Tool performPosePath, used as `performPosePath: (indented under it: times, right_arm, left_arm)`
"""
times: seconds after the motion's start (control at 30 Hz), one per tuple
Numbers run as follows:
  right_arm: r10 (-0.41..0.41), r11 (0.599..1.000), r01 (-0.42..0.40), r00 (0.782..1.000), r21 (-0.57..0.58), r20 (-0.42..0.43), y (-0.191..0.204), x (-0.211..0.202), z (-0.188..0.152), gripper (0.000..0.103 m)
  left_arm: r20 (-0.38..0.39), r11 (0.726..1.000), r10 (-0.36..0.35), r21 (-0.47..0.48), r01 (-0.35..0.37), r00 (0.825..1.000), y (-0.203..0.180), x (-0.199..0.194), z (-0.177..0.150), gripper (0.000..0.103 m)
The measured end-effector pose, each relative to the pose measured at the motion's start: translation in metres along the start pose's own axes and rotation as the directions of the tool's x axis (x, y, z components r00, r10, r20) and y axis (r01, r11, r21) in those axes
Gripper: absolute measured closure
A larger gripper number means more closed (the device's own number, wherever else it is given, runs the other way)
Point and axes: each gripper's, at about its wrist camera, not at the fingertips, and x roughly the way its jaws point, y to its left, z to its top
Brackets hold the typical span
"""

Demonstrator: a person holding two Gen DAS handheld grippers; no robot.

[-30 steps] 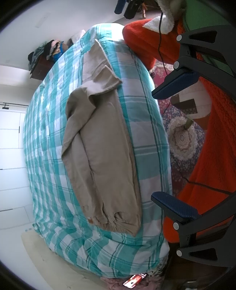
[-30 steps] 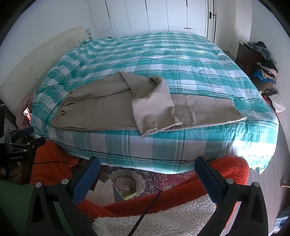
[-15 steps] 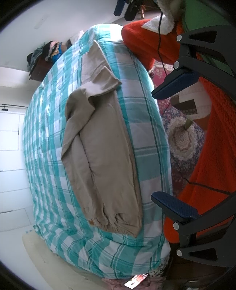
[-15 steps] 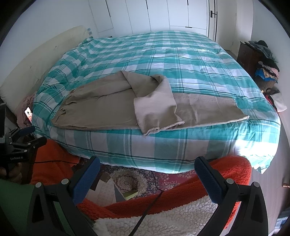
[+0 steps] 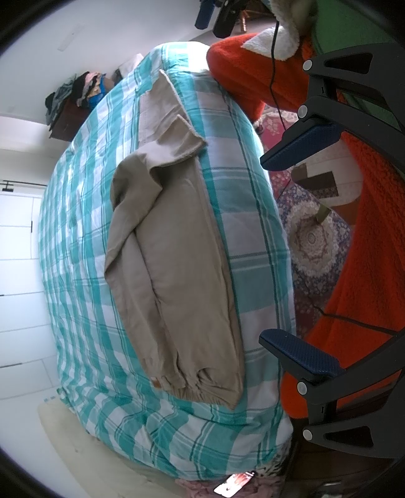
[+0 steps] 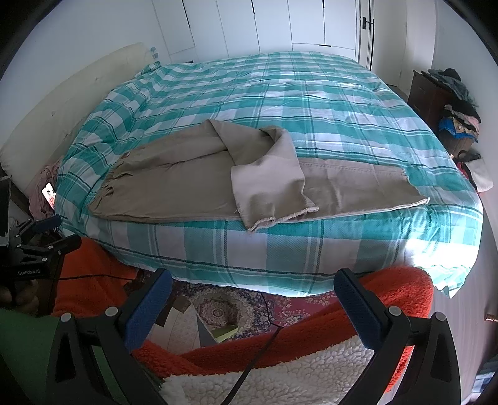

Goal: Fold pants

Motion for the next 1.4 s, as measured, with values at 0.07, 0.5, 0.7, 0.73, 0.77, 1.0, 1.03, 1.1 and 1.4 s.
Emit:
performPosePath:
  times: [0.07, 0.5, 0.7, 0.73, 0.77, 1.0, 1.03, 1.1, 1.4]
  right_arm:
    - [0.000, 1.000, 0.000, 1.000, 0.000, 0.001, 0.0003, -0.0001, 0.0000, 0.000]
    - [0.006, 1.000, -0.006, 1.000, 0.002, -0.005, 0.0018, 0.0034, -0.0010, 0.000]
    - [0.005, 1.000, -0.005, 1.000, 0.003, -0.004, 0.0001, 0.0031, -0.0006, 0.000]
    - [0.005, 1.000, -0.005, 1.000, 0.004, -0.005, 0.0001, 0.0031, -0.0006, 0.000]
    - [0.005, 1.000, -0.005, 1.000, 0.005, -0.006, 0.0006, 0.0033, -0.0007, 0.000]
    - [0.007, 1.000, -0.007, 1.000, 0.004, -0.005, 0.0041, 0.0049, -0.0023, 0.000]
    - [0.008, 1.000, -0.008, 1.000, 0.004, -0.005, 0.0034, 0.0055, -0.0027, 0.000]
    - [0.009, 1.000, -0.009, 1.000, 0.005, -0.005, 0.0033, 0.0053, -0.0025, 0.000]
    - [0.010, 1.000, -0.010, 1.000, 0.005, -0.006, 0.0026, 0.0052, -0.0023, 0.000]
  left_arm:
    - [0.000, 1.000, 0.000, 0.000, 0.000, 1.000, -0.0001, 0.0000, -0.0001, 0.001]
    - [-0.004, 1.000, -0.001, 0.005, 0.001, 1.000, -0.0029, 0.0013, -0.0009, 0.001]
    - [-0.004, 1.000, -0.002, 0.006, 0.002, 1.000, -0.0029, 0.0022, -0.0006, 0.001]
    - [-0.005, 1.000, -0.002, 0.006, 0.002, 1.000, -0.0030, 0.0022, -0.0006, 0.001]
    - [-0.004, 1.000, -0.002, 0.006, 0.002, 1.000, -0.0029, 0.0022, -0.0006, 0.001]
    - [-0.005, 1.000, -0.002, 0.006, 0.002, 1.000, -0.0034, 0.0024, -0.0005, 0.001]
    - [-0.005, 1.000, -0.002, 0.006, 0.002, 1.000, -0.0030, 0.0023, -0.0004, 0.001]
    - [-0.006, 1.000, -0.002, 0.006, 0.002, 1.000, -0.0031, 0.0023, -0.0004, 0.001]
    - [-0.001, 1.000, -0.002, 0.011, 0.002, 1.000, -0.0066, 0.0041, -0.0022, 0.001]
